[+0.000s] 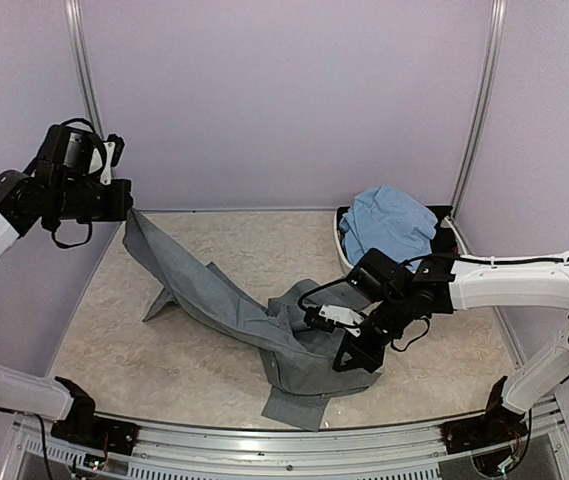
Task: Fold and stack the long sleeve shirts
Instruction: Flatten out the 1/3-folded shirt at the center of the board.
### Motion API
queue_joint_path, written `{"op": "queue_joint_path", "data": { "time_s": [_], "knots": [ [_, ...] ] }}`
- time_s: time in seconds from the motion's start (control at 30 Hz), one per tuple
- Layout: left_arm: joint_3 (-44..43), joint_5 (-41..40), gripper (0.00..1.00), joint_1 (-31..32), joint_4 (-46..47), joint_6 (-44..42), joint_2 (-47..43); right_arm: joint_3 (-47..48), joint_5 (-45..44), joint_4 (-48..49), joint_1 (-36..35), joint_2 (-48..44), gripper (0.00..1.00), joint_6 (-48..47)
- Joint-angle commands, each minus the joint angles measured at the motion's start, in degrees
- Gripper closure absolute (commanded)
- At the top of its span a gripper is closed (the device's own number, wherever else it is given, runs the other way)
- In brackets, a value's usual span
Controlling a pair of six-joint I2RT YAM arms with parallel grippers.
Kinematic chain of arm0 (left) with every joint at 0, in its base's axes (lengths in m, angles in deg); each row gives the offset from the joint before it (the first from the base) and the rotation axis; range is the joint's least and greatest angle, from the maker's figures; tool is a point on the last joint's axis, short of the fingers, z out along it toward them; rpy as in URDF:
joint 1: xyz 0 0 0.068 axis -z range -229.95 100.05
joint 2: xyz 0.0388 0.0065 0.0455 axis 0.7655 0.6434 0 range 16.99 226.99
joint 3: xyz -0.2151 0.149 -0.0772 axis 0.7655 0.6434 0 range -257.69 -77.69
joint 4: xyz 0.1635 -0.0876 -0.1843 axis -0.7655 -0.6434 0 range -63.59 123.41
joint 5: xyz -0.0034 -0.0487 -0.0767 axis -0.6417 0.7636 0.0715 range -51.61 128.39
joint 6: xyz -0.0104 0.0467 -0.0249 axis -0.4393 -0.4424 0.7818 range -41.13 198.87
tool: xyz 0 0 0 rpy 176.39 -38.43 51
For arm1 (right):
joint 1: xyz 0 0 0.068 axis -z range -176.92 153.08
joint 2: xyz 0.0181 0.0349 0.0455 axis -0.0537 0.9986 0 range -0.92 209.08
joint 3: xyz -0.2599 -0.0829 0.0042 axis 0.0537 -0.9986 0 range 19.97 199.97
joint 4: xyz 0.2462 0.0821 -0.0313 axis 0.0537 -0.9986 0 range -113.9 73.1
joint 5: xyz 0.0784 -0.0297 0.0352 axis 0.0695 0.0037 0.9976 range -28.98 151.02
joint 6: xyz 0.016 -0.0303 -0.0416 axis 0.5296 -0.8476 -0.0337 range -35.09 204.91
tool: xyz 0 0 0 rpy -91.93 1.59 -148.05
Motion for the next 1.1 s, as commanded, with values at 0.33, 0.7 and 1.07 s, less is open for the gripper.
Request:
{"op": "queue_joint_path", "data": {
  "time_s": [0.33,0.7,1.07],
  "knots": [
    [-6.04,-2.21,1.00,-2.89,0.03,-1.00,-6.31,20.65,-12.80,-14.62,-0.29,-11.38,1.00,-0.68],
    [-15.98,-2.11,1.00,-2.74,-7.11,-0.51,-11.53,38.20,-15.49,-24.16,-2.31,-17.72,1.00,4.07],
    [-10.75,-6.21,1.00,-2.85,3.41,-3.22,-0.26,43.75,-36.10,-23.16,10.66,-4.22,1.00,-0.20]
  ]
}}
